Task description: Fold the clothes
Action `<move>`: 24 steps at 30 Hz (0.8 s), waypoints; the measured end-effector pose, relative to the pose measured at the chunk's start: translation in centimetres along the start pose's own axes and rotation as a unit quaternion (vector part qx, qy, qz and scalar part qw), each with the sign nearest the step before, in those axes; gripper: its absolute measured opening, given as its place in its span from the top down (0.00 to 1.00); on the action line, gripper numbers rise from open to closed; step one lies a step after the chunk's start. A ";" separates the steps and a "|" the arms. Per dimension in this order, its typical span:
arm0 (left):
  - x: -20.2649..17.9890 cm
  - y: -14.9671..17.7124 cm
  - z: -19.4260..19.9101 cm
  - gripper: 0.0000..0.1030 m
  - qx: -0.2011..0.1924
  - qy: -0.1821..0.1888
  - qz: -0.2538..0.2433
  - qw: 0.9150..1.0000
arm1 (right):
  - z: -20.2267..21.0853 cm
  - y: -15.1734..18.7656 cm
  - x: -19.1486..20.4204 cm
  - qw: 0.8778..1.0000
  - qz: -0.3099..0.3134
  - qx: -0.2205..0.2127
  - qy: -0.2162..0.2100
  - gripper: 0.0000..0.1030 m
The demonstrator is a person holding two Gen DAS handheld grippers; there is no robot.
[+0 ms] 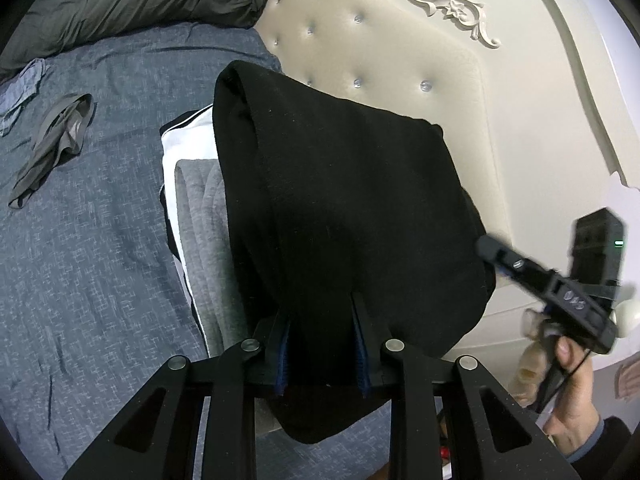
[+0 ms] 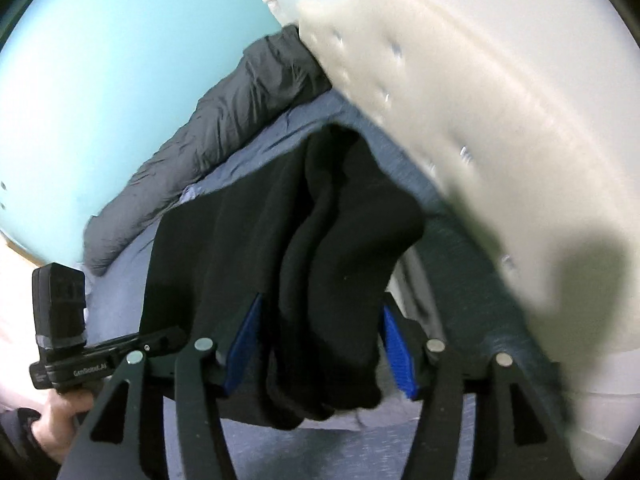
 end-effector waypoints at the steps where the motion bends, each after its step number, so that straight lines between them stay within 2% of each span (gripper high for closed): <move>1: 0.0 0.1 0.1 0.74 -0.001 -0.002 -0.001 1.000 | 0.7 -0.4 0.3 1.000 0.010 -0.013 0.017 0.43; 3: 0.1 0.3 0.1 0.74 -0.001 -0.002 -0.001 1.000 | 2.5 -1.5 0.5 0.998 0.004 -0.046 0.043 0.46; 5: 0.0 0.4 0.1 0.74 -0.002 -0.003 0.000 1.000 | 3.3 -2.6 1.0 0.997 0.006 -0.068 0.032 0.60; 6: 0.0 0.5 0.1 0.74 -0.003 -0.004 -0.001 1.000 | 3.6 -2.9 1.2 0.997 0.011 -0.073 0.026 0.62; 8: 0.1 0.7 0.4 0.74 -0.005 -0.003 0.003 1.000 | 2.4 -2.9 2.4 0.998 0.038 -0.052 0.023 0.78; 11: 0.3 0.7 1.0 0.72 -0.009 -0.007 0.004 1.000 | -0.8 -2.0 3.5 0.997 0.067 -0.012 0.028 0.86; 13: 0.5 0.5 2.1 0.72 -0.019 -0.017 0.003 1.000 | -2.5 -0.9 3.4 0.997 0.069 0.008 0.035 0.87; 15: 1.0 0.2 3.7 0.72 -0.037 -0.028 0.002 0.999 | -3.0 -0.2 2.9 0.997 0.058 0.009 0.039 0.87; 19: 0.7 -2.0 6.4 0.72 -0.099 -0.057 -0.018 0.993 | -3.3 -0.2 2.4 0.998 0.052 0.009 0.045 0.88; 24: -1.5 -4.8 3.4 0.72 -0.093 -0.074 -0.074 0.990 | -4.0 -0.2 2.9 0.997 0.066 0.017 0.048 0.88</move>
Point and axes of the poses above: each gripper's, at about its wrist camera, not at the fingertips, and z roughly against the way its jaws point, x to its left, y to its underside, the point moved 7 cm from there along -z, roughly the way its jaws point, and after that the axes turned 9 degrees about -y, right-handed, at the moved point
